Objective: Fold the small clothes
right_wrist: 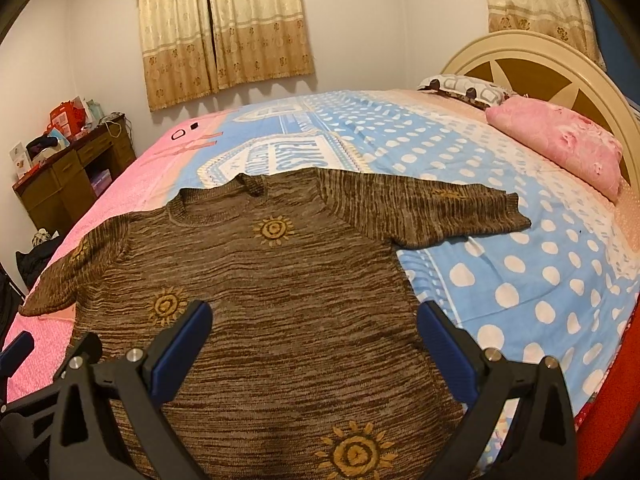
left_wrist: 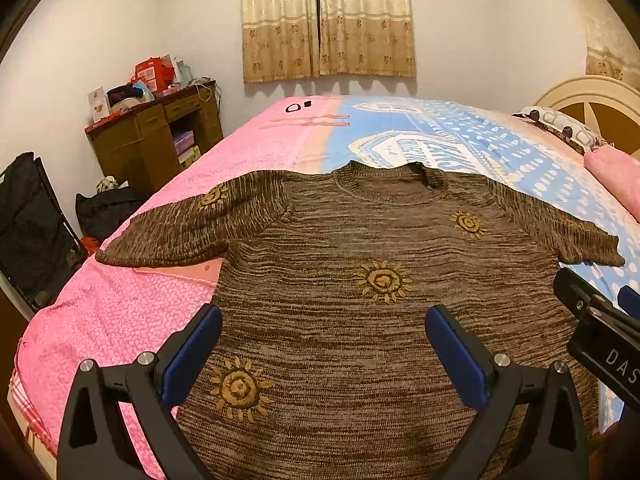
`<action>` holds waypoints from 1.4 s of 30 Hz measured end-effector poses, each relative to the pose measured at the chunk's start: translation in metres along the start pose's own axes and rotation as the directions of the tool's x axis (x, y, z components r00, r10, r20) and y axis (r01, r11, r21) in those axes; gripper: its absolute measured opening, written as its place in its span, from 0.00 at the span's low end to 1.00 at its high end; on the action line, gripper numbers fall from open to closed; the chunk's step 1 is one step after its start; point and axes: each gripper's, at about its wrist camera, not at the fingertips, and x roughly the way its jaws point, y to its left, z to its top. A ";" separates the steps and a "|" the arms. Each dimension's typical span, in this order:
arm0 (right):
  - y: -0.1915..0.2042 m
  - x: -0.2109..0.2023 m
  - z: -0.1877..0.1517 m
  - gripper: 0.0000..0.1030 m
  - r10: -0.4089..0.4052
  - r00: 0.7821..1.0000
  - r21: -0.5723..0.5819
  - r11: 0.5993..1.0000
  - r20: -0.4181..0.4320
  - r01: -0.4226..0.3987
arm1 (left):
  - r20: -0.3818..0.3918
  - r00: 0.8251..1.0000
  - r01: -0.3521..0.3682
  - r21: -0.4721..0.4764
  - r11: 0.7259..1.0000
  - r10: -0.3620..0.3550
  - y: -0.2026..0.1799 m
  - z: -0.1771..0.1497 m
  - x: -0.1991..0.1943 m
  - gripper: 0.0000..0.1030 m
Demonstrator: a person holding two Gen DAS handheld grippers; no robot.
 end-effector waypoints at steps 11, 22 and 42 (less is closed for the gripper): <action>0.002 0.001 -0.003 1.00 0.006 1.000 -0.001 1.000 0.004 -0.006 | -0.019 1.000 0.000 -0.005 1.000 -0.001 0.002 -0.003 0.004 0.99; 0.003 0.005 -0.004 1.00 -0.020 0.998 -0.017 1.000 -0.067 0.019 | -0.025 1.000 0.001 -0.007 1.000 -0.001 0.002 -0.004 0.006 0.99; -0.004 0.013 -0.007 1.00 -0.013 0.997 0.012 1.000 -0.082 0.014 | -0.033 0.999 0.001 0.004 1.000 -0.001 -0.002 -0.005 0.008 0.99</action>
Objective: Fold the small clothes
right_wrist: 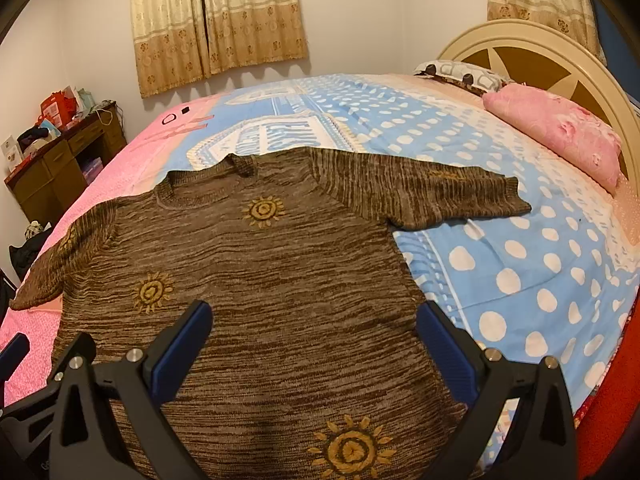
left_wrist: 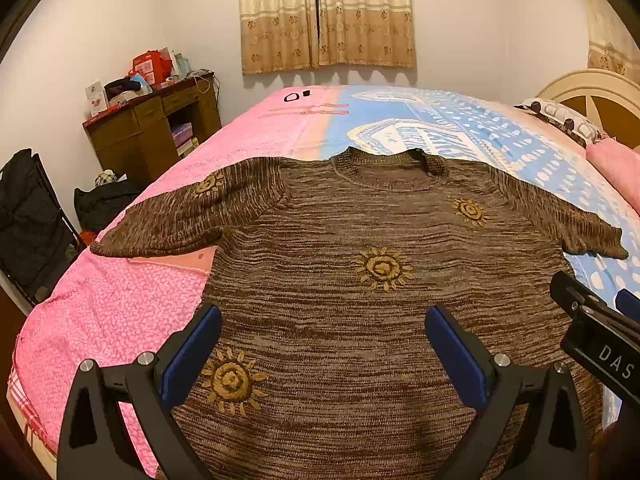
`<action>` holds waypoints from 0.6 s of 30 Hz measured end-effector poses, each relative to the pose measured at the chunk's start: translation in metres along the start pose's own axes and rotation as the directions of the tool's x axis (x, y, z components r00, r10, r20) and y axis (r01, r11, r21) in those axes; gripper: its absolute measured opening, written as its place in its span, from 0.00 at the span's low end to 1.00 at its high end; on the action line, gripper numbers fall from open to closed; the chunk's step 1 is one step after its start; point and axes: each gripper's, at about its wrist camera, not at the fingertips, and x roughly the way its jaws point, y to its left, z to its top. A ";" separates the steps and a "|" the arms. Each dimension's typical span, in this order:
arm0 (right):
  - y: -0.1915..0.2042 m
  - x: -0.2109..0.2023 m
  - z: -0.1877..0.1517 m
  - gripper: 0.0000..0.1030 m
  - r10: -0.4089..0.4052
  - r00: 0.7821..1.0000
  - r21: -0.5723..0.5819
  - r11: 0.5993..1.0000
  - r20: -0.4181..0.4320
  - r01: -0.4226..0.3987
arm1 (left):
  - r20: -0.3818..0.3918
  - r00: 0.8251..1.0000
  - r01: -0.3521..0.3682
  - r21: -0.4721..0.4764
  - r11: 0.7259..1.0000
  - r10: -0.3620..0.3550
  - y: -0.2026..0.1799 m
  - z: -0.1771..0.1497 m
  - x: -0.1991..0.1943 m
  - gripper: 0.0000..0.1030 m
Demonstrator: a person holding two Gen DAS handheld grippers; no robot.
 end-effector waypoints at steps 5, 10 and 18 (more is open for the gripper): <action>-0.001 0.002 0.001 1.00 0.032 0.999 0.037 0.999 -0.017 -0.031 | -0.004 1.000 0.007 0.000 1.000 -0.007 -0.001 0.000 0.003 0.99; -0.007 0.005 0.003 1.00 0.023 1.000 0.044 0.999 -0.009 -0.023 | 0.003 0.999 0.035 0.005 0.999 -0.035 -0.003 0.003 0.006 0.99; -0.054 0.019 0.037 1.00 0.015 0.999 0.028 0.999 0.032 -0.016 | 0.030 0.997 0.067 0.041 0.997 -0.068 -0.009 0.023 0.008 0.99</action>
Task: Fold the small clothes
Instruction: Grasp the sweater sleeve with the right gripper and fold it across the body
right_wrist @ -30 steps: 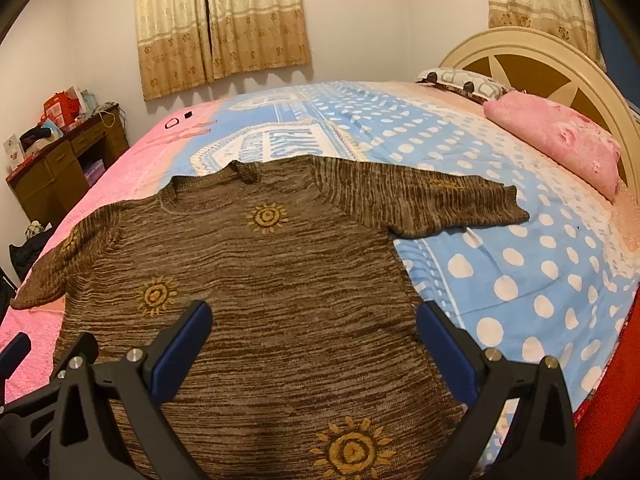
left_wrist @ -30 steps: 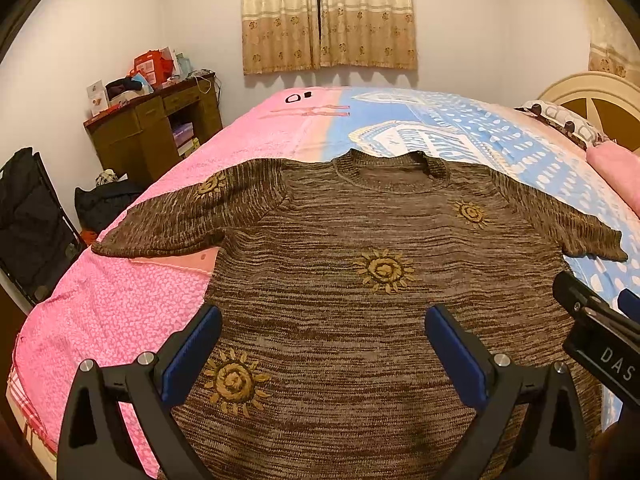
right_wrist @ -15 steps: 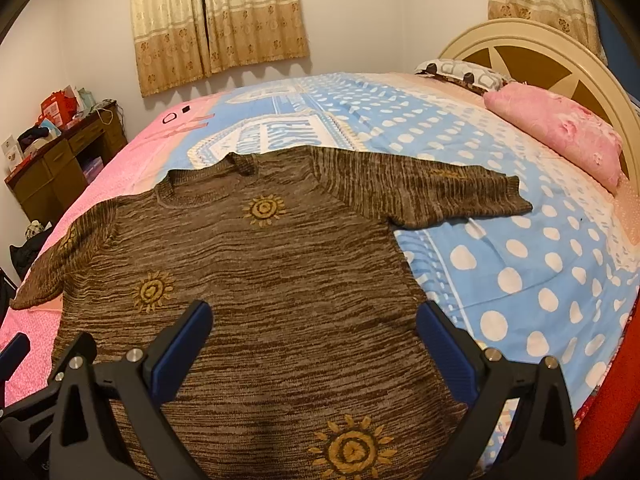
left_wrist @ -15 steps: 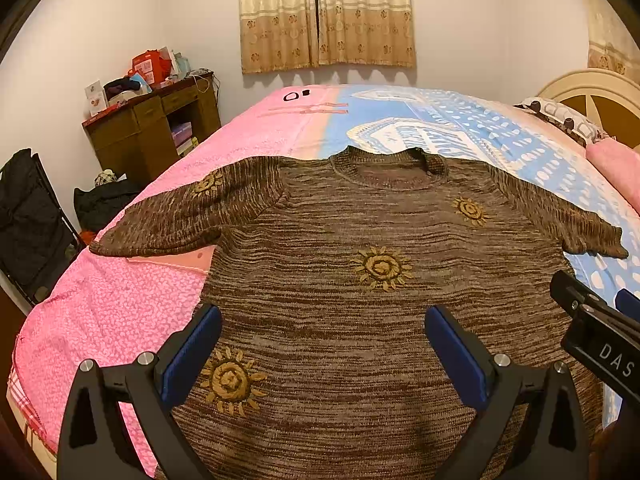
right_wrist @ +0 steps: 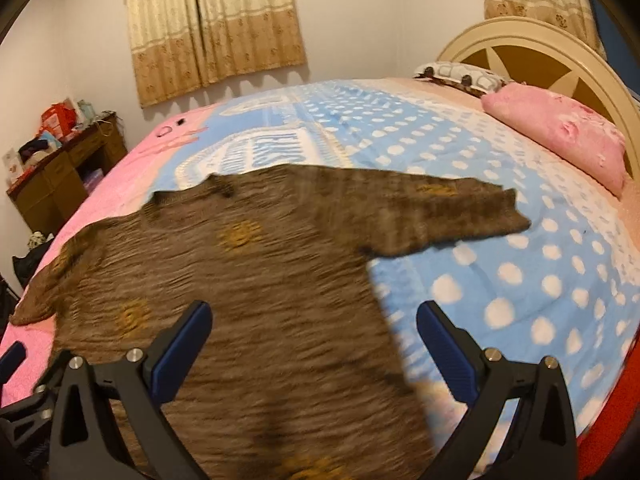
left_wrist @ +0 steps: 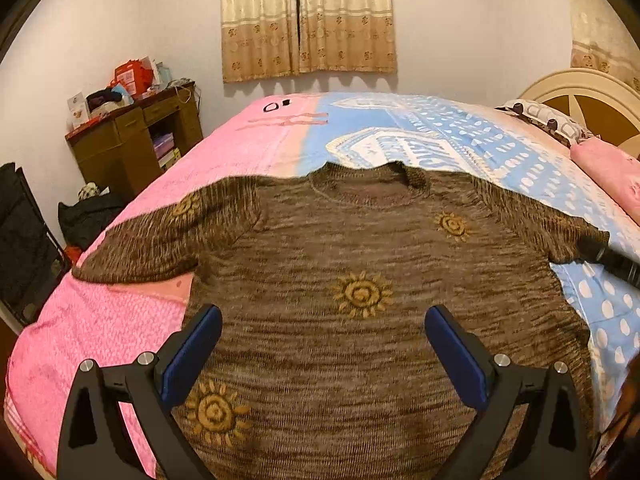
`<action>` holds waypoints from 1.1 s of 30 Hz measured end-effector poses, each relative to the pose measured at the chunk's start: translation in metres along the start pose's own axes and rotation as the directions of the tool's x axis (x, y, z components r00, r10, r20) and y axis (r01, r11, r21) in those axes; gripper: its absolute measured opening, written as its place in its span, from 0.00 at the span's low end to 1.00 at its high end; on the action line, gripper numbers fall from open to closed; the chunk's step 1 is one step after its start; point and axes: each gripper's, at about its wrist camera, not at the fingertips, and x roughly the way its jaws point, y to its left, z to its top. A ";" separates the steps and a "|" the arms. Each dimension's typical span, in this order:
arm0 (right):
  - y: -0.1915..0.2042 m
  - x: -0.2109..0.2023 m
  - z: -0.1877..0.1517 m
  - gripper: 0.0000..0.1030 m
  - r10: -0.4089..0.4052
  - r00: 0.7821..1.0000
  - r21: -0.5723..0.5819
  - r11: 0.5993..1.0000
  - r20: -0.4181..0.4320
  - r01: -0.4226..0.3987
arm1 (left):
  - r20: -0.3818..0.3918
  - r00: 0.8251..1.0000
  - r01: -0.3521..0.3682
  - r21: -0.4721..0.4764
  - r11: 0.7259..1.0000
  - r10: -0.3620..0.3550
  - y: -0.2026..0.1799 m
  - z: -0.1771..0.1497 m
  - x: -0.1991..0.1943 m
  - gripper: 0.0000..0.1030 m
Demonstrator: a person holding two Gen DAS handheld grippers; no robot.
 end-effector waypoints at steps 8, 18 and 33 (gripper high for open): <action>-0.165 0.044 0.070 0.96 -0.045 0.999 0.328 0.944 0.010 0.039 | 0.003 0.999 0.049 -0.015 0.999 -0.048 -0.003 0.016 0.010 0.99; -0.236 0.117 0.076 0.81 -0.068 0.989 0.415 0.902 -0.129 0.116 | -0.139 0.987 0.065 -0.081 0.995 -0.076 -0.008 0.009 0.052 0.99; -0.204 0.102 0.095 0.15 -0.078 0.986 0.247 0.962 -0.149 0.114 | -0.108 0.991 0.061 -0.122 0.991 -0.075 0.017 0.007 0.039 0.99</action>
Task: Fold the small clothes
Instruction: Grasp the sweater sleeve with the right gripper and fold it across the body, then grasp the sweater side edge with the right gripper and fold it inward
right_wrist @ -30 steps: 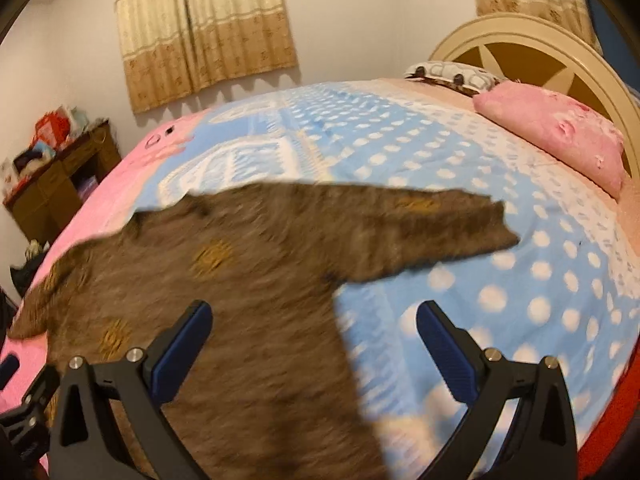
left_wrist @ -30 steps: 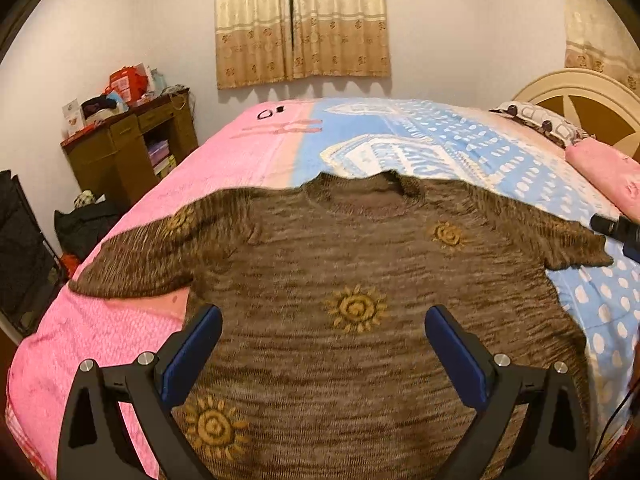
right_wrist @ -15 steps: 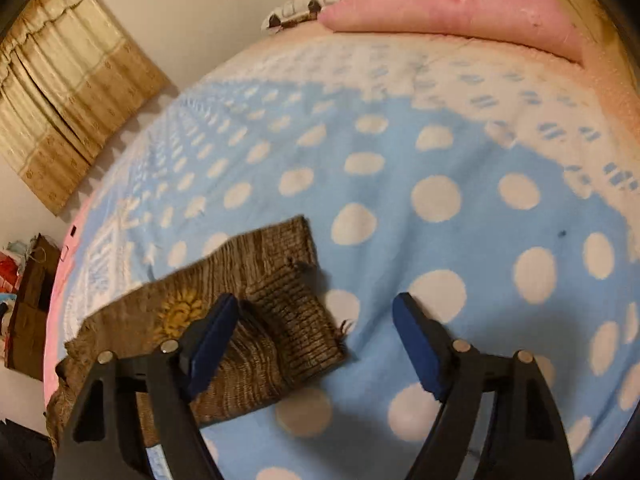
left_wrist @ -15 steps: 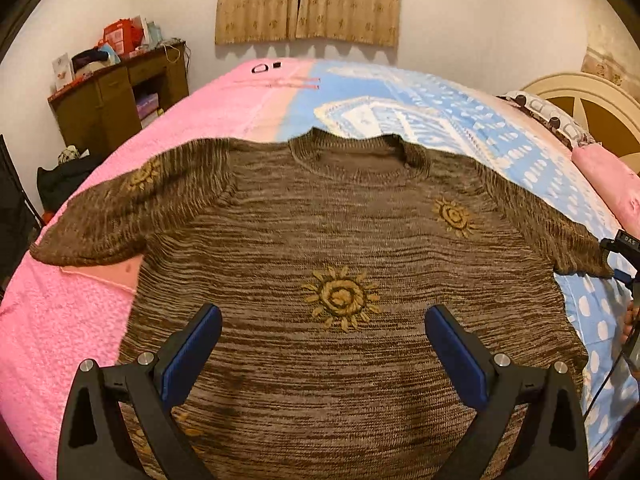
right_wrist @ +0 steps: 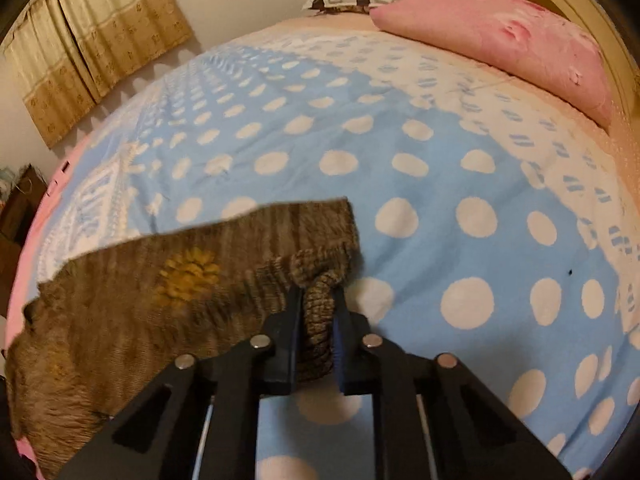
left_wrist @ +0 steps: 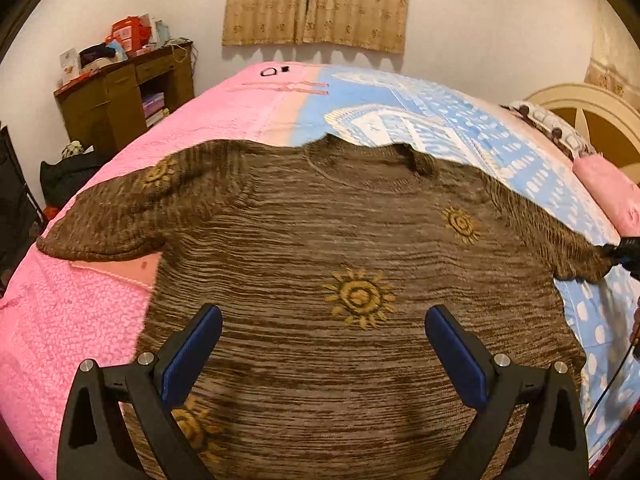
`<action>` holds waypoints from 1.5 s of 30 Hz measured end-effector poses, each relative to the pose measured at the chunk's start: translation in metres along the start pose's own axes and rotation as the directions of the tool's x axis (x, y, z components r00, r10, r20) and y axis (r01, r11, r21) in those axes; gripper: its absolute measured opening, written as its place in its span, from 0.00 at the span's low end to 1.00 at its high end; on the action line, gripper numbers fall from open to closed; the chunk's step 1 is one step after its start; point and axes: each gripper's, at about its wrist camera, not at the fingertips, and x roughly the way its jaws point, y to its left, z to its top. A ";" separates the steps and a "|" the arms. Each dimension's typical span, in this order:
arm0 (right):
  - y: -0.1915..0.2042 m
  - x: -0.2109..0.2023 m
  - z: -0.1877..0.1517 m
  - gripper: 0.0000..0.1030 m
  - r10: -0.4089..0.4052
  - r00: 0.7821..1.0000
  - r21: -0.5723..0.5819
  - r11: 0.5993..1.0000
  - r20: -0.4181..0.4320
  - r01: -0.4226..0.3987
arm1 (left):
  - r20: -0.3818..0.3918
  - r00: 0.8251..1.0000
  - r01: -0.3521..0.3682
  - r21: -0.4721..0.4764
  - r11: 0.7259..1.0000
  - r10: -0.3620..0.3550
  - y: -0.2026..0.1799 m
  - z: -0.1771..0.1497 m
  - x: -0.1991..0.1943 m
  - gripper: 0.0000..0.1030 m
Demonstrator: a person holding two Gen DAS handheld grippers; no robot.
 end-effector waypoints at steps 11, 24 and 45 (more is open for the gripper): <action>0.221 -0.085 -0.036 0.15 0.413 0.910 -0.344 0.849 -0.040 -0.400 | 0.039 0.999 -0.019 -0.118 0.993 0.024 0.044 0.005 -0.010 0.99; 0.307 -0.013 -0.135 0.79 0.497 0.854 -0.376 0.770 -0.153 -0.515 | 0.066 0.993 -0.095 -0.094 0.991 0.102 0.077 -0.001 -0.002 0.99; 0.238 0.081 -0.012 0.59 0.194 0.970 -0.408 0.881 -0.149 -0.239 | 0.000 1.000 -0.004 0.008 1.000 0.004 0.012 0.027 0.049 0.99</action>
